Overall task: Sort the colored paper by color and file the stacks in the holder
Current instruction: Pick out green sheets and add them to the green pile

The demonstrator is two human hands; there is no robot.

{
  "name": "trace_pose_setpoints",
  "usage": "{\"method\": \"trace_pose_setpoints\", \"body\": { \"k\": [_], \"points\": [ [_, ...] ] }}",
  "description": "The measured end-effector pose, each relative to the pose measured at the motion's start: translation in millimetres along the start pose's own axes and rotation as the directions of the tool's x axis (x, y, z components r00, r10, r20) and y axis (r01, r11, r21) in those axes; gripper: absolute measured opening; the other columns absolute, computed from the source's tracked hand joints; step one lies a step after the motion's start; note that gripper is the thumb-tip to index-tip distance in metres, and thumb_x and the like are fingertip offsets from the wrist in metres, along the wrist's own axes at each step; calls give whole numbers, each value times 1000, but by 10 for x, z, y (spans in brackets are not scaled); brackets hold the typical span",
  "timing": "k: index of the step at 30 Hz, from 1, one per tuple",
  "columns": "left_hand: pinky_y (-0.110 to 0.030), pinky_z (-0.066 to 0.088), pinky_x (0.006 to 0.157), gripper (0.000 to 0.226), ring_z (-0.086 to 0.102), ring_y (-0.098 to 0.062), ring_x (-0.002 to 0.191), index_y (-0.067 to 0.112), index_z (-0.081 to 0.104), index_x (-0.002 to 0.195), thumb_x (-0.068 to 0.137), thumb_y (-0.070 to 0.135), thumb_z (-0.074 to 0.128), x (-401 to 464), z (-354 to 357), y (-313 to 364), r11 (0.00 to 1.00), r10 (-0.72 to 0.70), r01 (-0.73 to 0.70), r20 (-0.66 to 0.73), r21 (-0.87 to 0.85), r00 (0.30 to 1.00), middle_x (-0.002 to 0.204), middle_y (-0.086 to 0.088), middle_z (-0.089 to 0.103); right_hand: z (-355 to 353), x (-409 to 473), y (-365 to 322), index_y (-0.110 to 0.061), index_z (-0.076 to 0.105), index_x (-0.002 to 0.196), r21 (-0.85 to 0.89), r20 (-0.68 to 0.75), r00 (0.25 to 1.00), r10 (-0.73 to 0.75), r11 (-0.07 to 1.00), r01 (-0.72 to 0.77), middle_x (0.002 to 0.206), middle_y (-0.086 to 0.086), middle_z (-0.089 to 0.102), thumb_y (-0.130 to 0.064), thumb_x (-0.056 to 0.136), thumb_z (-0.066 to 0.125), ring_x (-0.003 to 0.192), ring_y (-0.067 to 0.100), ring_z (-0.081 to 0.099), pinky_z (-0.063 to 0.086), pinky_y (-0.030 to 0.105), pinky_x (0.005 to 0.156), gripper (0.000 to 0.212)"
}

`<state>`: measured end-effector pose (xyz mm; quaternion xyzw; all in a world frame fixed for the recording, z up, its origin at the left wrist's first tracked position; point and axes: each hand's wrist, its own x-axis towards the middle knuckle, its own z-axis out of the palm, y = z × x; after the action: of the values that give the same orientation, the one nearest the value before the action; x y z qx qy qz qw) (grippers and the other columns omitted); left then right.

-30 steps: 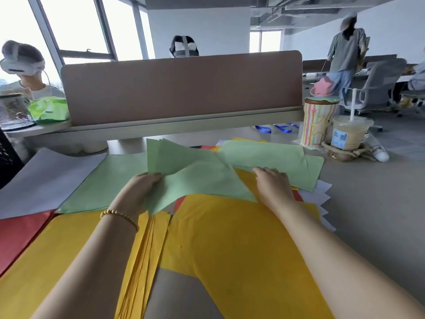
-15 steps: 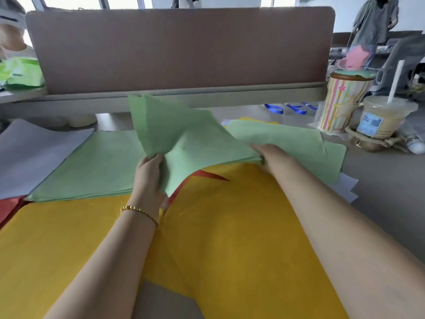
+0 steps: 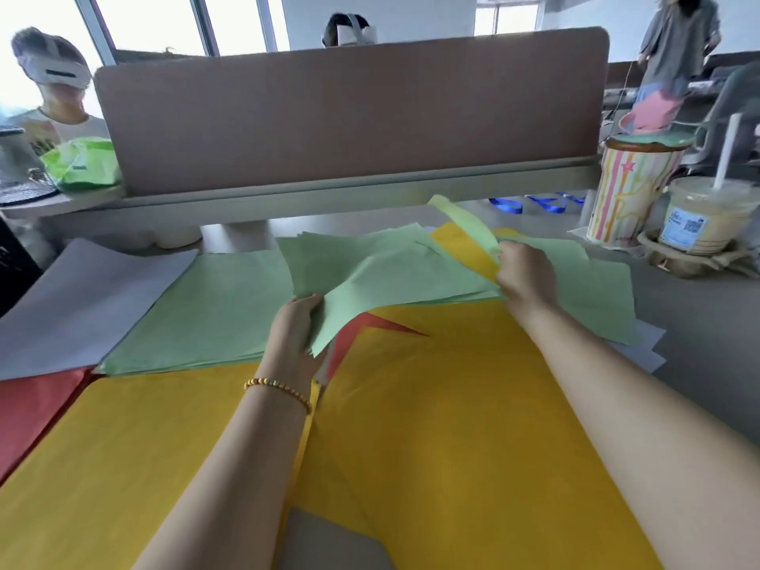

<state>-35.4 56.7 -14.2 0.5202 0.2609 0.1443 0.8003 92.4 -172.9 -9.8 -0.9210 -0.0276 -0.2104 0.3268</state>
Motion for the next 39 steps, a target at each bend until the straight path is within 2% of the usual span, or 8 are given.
{"method": "trace_pose_setpoints", "body": {
  "k": [8, 12, 18, 20, 22, 28, 35, 39],
  "points": [
    [-19, 42, 41, 26, 51, -12, 34, 4, 52, 70, 95, 8, 45, -451, -34, 211, 973, -9, -21, 131, 229, 991, 42, -4, 53, -620, -421, -189, -15, 36, 60, 157, -181, 980, -85, 981, 114, 60, 0, 41, 4, 91, 36, 68, 24, 40, 23, 33, 51, 36],
    [-20, 43, 38, 26, 52, -17, 35, -2, 53, 73, 93, 13, 45, -664, -236, 157, 938, -97, 14, 223, 347, 970, 47, -10, 53, -759, -687, -283, -13, 70, 95, 366, 2, 971, -239, 904, 222, 89, 1, 67, 0, 91, 42, 83, 15, 52, 30, 24, 59, 30],
    [-16, 40, 32, 22, 50, -16, 29, 0, 48, 73, 91, 10, 42, -767, -372, 89, 968, -50, 14, 134, 251, 990, 43, -8, 52, -840, -1072, -180, -25, 64, 97, 548, 312, 886, -344, 827, 128, 98, -12, 60, 5, 88, 49, 90, 5, 55, 44, 7, 66, 35],
    [-12, 35, 29, 36, 49, -14, 26, -1, 48, 65, 96, 12, 35, -735, -401, 98, 960, -6, -36, 148, 279, 989, 38, -7, 52, -803, -1115, -85, -43, 61, 93, 526, 376, 849, -371, 840, 134, 113, -14, 59, 6, 86, 52, 113, 11, 53, 41, 18, 95, 50],
    [-15, 43, 34, 51, 59, -17, 36, 0, 58, 69, 101, 28, 28, -689, -400, 72, 974, -20, -29, 212, 225, 977, 57, -16, 62, -736, -1118, -9, -55, 64, 90, 474, 437, 796, -418, 860, 192, 131, -15, 53, 5, 87, 55, 131, 11, 42, 28, 43, 113, 60],
    [-27, 51, 67, 51, 69, -12, 62, 0, 60, 106, 100, 41, 30, -569, -509, 75, 999, -41, 34, 249, 31, 968, 113, -12, 63, -776, -1160, -34, -25, 67, 58, 576, 703, 576, -417, 809, -116, 137, -8, 47, 13, 81, 48, 133, 6, 35, 27, 32, 110, 48],
    [-26, 56, 49, 23, 67, -19, 51, -4, 59, 110, 90, -5, 48, -696, -459, 23, 898, -125, 1, 254, 440, 959, 70, -11, 72, -652, -1043, 140, -19, 41, 139, 622, 534, 840, -97, 718, -312, 149, 5, 33, -4, 96, 45, 138, 19, 31, 24, 35, 116, 46],
    [-30, 58, 55, 18, 71, -23, 65, 2, 61, 106, 92, 8, 52, -756, -446, 17, 922, -164, 26, 330, 386, 930, 85, -14, 73, -606, -991, 207, -9, 18, 149, 678, 607, 795, 12, 514, -525, 150, 11, 34, -18, 95, 54, 136, 23, 36, 27, 45, 115, 65]
  ]
}}
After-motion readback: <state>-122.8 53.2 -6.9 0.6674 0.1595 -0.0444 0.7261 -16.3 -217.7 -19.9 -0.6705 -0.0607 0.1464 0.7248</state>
